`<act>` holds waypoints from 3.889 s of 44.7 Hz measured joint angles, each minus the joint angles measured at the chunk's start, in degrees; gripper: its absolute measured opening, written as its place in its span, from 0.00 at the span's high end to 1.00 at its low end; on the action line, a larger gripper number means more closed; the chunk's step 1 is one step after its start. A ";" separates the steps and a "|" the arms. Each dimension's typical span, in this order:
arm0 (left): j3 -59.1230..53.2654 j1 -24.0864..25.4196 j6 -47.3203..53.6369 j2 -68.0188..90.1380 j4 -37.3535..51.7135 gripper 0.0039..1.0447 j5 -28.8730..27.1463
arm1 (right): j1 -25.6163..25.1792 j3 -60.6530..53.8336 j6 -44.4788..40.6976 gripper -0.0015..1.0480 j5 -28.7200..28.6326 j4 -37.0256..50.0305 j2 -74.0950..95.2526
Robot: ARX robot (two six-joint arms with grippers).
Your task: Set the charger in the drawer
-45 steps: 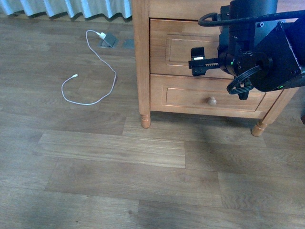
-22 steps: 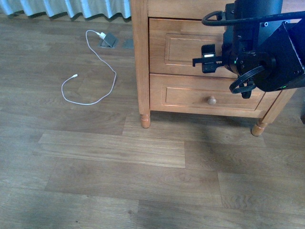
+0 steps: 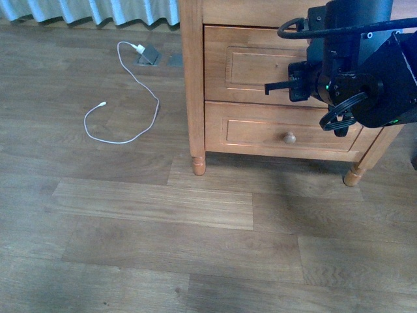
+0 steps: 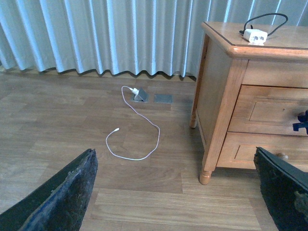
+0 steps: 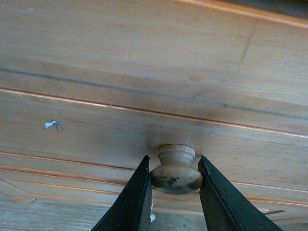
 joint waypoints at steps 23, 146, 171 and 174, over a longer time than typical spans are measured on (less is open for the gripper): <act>0.00 0.00 0.00 0.00 0.00 0.06 0.00 | 0.37 -14.60 6.97 0.78 -4.11 -3.56 -10.97; 0.00 0.00 0.00 0.00 0.00 0.06 -0.07 | -17.73 -71.32 3.15 0.75 -17.00 -20.94 -115.73; 0.00 0.00 0.00 0.00 0.00 0.06 -0.07 | -13.90 -73.11 2.60 0.31 -14.62 -23.43 -120.65; 0.00 0.00 0.00 0.00 0.00 0.06 -0.07 | -13.90 -73.11 2.60 0.15 -14.62 -23.43 -120.65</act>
